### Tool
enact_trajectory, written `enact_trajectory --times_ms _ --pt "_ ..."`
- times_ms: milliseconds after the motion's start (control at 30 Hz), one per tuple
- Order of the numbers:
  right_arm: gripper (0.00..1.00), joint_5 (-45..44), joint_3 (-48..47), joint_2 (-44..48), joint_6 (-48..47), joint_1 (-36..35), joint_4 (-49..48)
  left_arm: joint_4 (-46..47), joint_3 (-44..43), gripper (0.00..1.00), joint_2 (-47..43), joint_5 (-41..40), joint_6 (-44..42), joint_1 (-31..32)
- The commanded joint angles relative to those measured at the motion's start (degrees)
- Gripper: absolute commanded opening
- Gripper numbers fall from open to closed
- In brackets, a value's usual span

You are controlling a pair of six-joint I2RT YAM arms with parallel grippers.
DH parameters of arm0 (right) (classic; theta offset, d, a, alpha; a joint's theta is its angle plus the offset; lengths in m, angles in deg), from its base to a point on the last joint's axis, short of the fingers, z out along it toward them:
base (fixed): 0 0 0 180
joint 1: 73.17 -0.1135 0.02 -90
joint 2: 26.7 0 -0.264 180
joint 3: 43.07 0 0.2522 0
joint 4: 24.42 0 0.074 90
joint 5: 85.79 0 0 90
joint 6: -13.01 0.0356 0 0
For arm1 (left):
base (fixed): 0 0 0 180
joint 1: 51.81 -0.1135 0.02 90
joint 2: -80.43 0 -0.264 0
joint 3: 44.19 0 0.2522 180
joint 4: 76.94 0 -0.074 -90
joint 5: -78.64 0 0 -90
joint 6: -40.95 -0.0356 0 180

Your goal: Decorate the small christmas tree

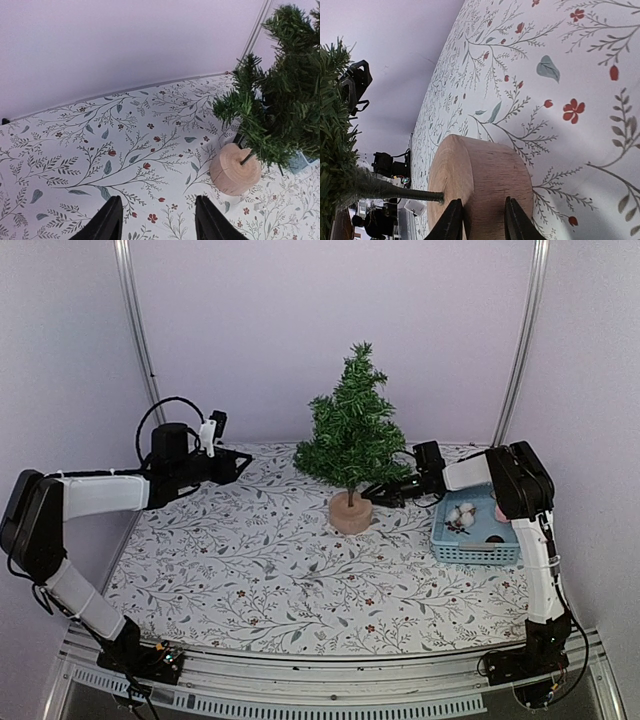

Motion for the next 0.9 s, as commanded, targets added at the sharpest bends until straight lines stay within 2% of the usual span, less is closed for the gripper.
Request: enact_trajectory --times_ms 0,467,600,867 --pt "0.3 4.49 -1.76 -3.98 -4.58 -2.58 3.07 1.54 2.68 0.51 -2.78 2.86 1.42 -0.7" --pt "0.31 3.76 -1.42 -0.29 -11.01 -3.81 8.63 2.75 6.74 0.5 -5.86 5.93 -0.41 -0.5" --pt "0.35 2.62 -1.44 1.03 -12.41 -3.8 10.1 2.9 7.55 0.5 -6.6 5.96 -0.34 -0.47" --pt "0.54 -0.79 -1.68 4.55 -12.18 -3.76 12.08 2.96 8.49 0.5 -7.89 5.68 -0.28 -0.29"
